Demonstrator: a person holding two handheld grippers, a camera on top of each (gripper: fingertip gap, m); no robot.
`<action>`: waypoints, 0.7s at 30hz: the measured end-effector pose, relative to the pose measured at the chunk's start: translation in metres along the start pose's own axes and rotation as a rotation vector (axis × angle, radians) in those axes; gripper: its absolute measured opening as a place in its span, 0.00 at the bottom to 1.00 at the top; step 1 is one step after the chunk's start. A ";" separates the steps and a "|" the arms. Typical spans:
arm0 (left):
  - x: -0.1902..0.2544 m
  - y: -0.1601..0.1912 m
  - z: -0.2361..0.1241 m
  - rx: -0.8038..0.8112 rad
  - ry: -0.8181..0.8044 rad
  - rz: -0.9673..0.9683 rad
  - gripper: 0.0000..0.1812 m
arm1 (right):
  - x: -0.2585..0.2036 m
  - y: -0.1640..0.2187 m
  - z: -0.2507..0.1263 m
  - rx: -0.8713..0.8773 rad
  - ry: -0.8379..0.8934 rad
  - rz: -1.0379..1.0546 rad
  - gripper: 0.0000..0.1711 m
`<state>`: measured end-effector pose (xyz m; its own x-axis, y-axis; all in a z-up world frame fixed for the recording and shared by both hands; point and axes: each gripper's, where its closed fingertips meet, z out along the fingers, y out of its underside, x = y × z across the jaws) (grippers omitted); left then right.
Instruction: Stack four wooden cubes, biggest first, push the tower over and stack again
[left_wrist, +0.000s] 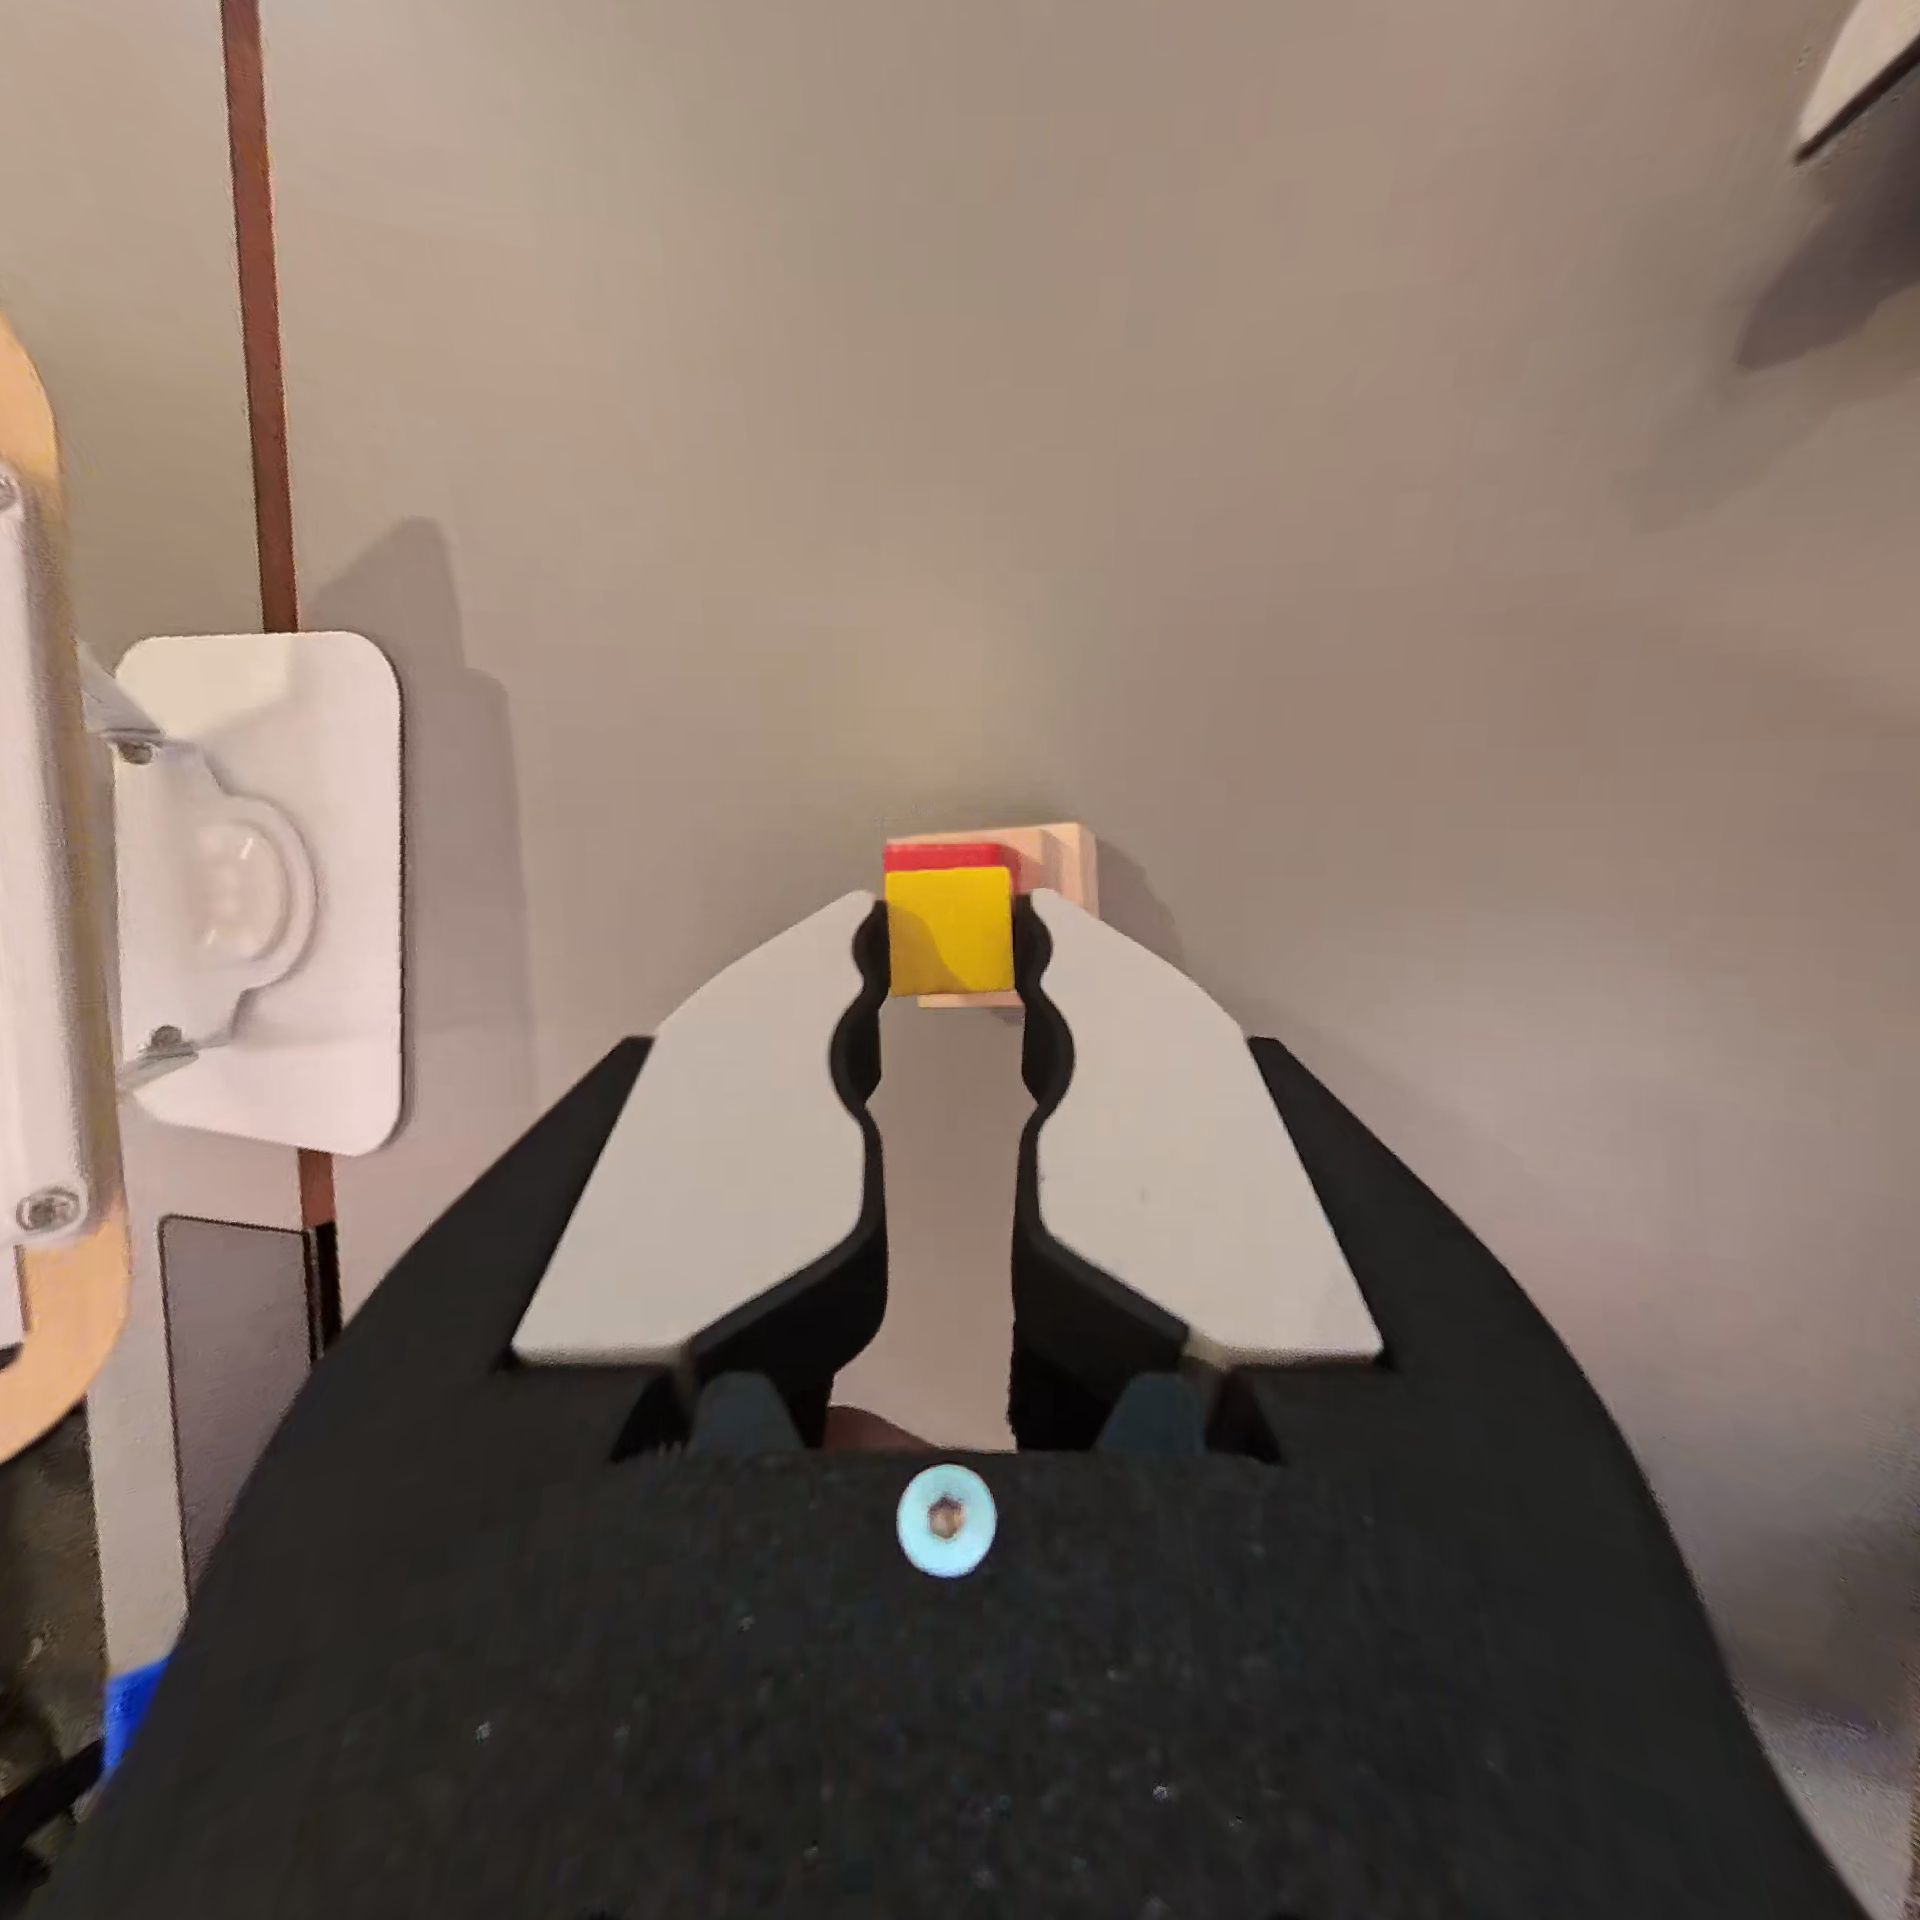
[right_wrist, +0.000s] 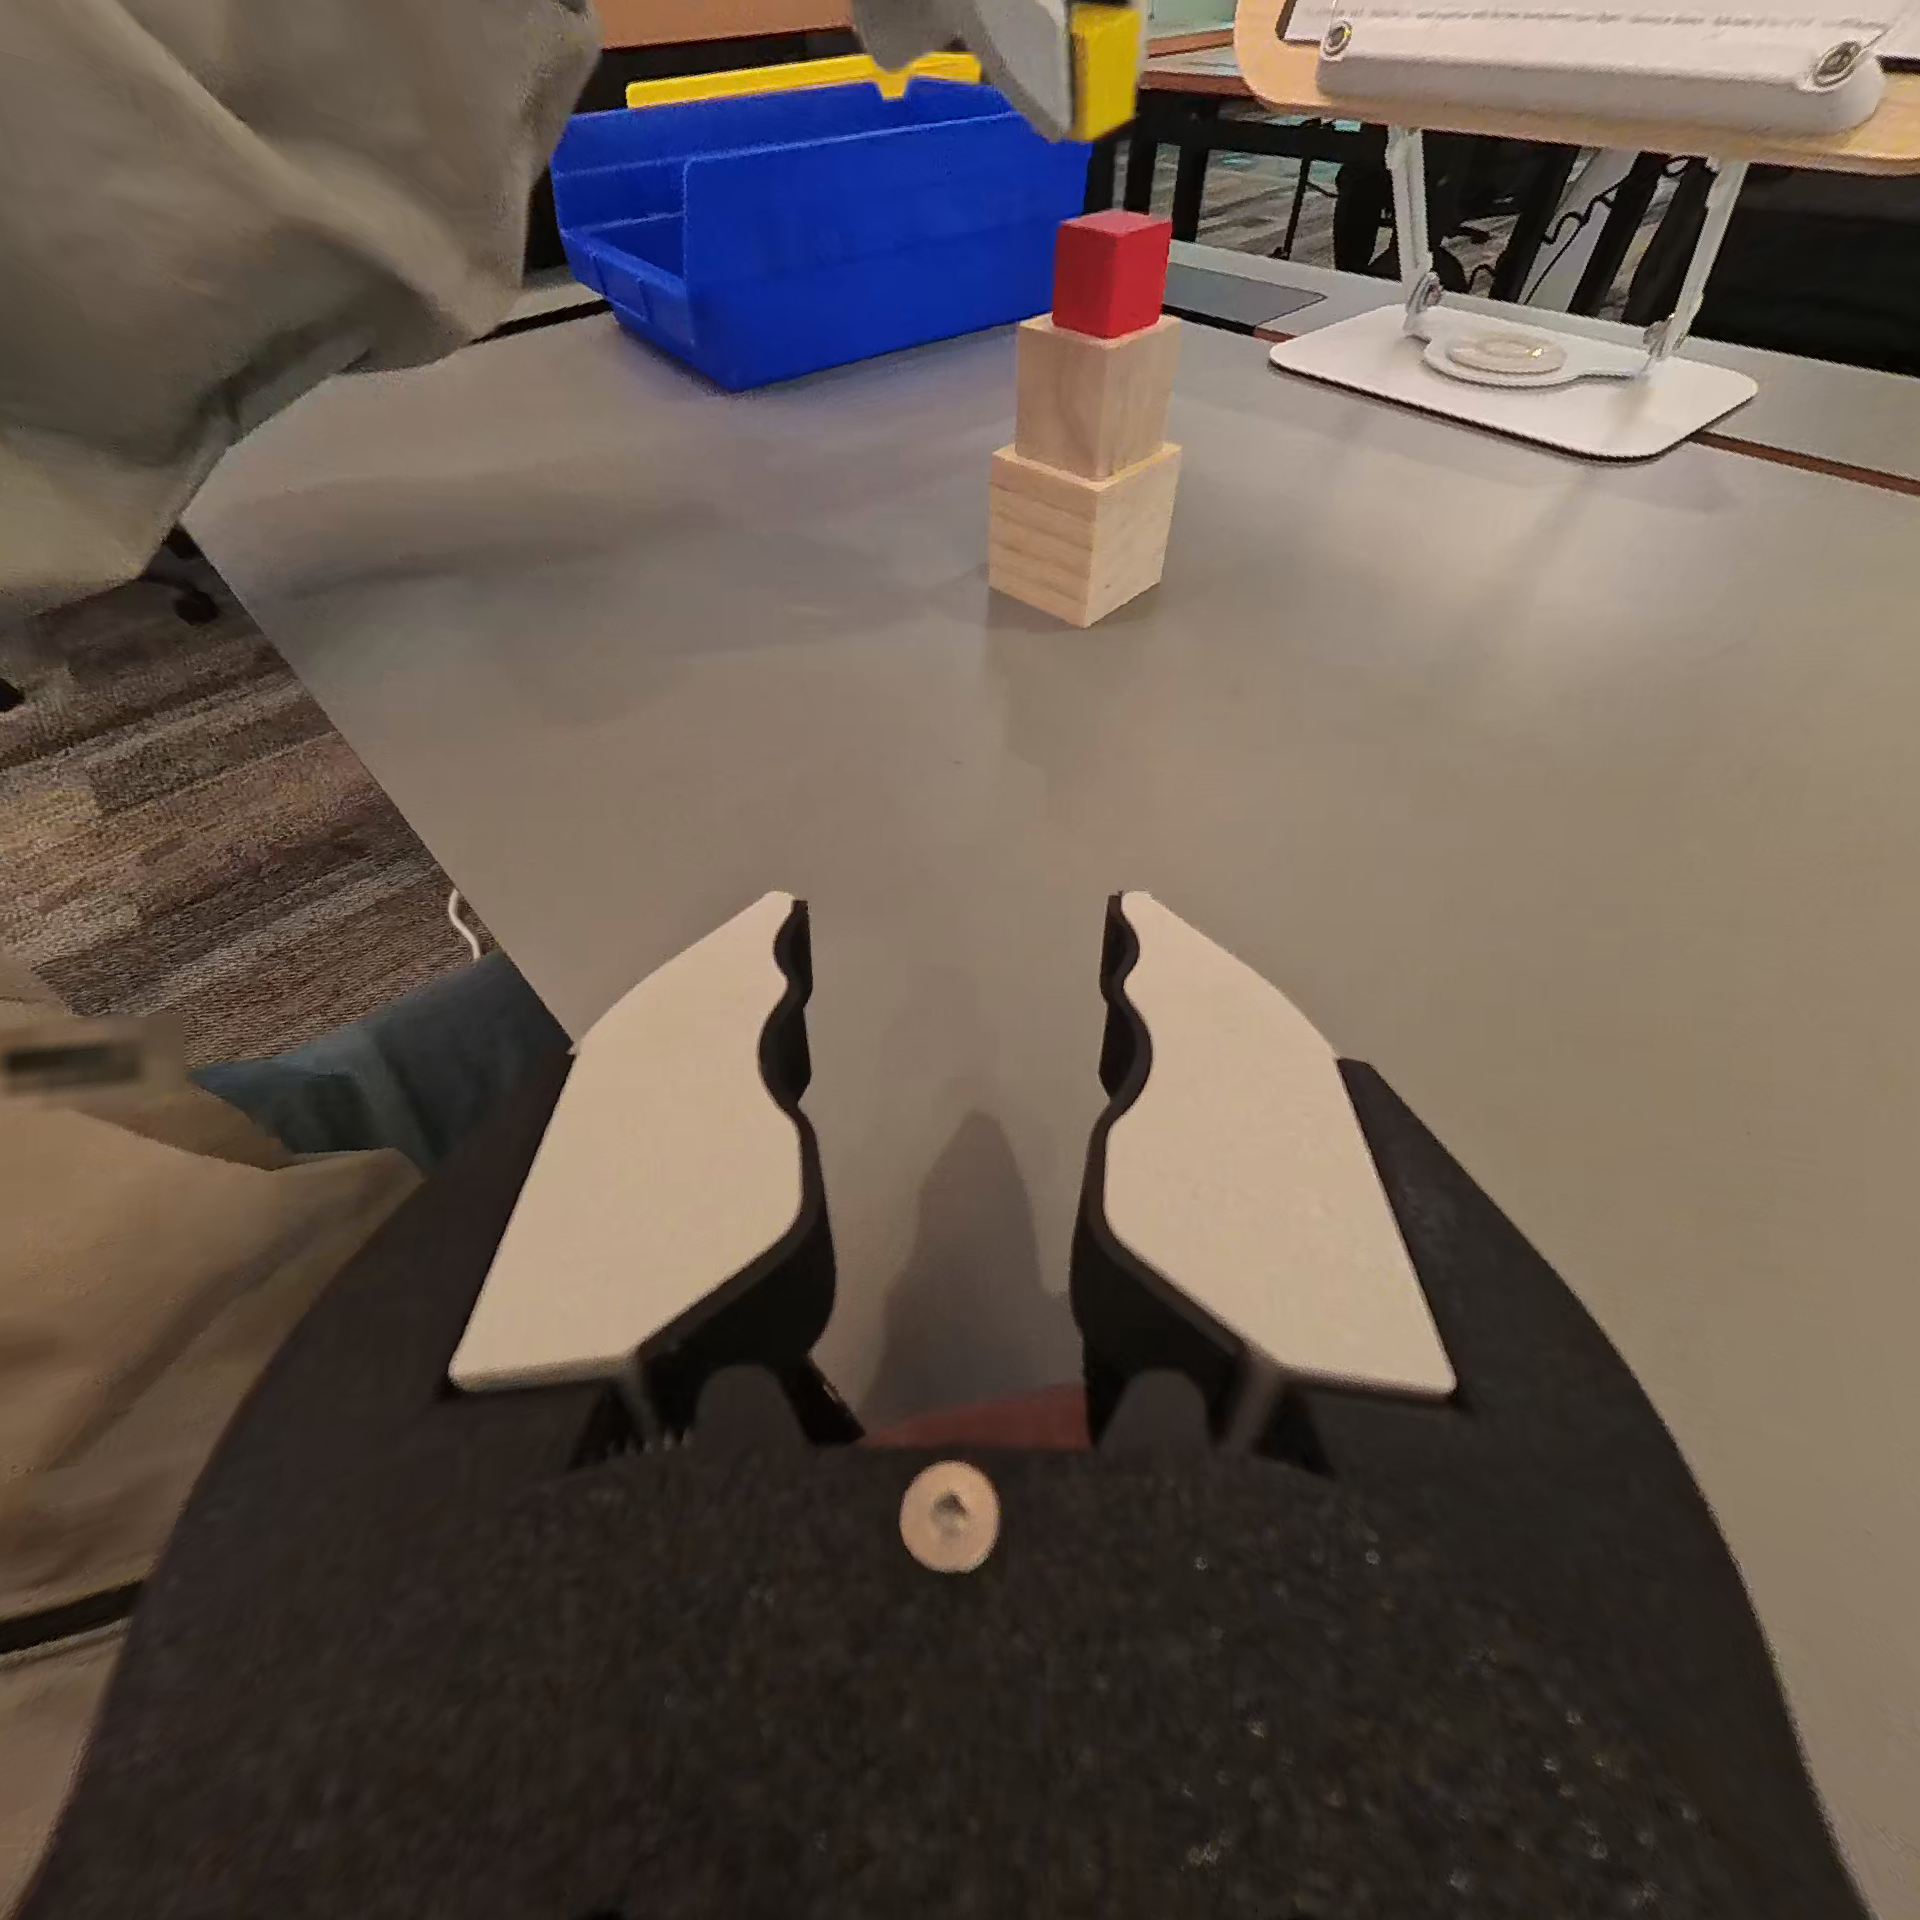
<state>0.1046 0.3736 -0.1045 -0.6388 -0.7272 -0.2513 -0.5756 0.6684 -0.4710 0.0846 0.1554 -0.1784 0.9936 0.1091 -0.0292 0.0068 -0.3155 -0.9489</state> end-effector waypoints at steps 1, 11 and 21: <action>-0.003 -0.001 0.003 0.000 0.008 0.003 0.12 | -0.001 0.000 0.000 -0.001 -0.002 -0.001 0.31; -0.007 0.006 0.022 -0.023 0.066 -0.028 0.12 | -0.006 0.005 0.004 -0.023 -0.035 0.012 0.30; 0.001 0.007 -0.004 0.076 -0.033 -0.084 0.29 | -0.003 0.003 0.003 -0.018 -0.030 0.011 0.29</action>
<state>0.0980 0.3785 -0.1052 -0.5722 -0.7857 -0.2352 -0.5852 0.5921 -0.5541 0.0810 0.1564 -0.1823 0.9897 0.1340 -0.0494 -0.0019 -0.3338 -0.9426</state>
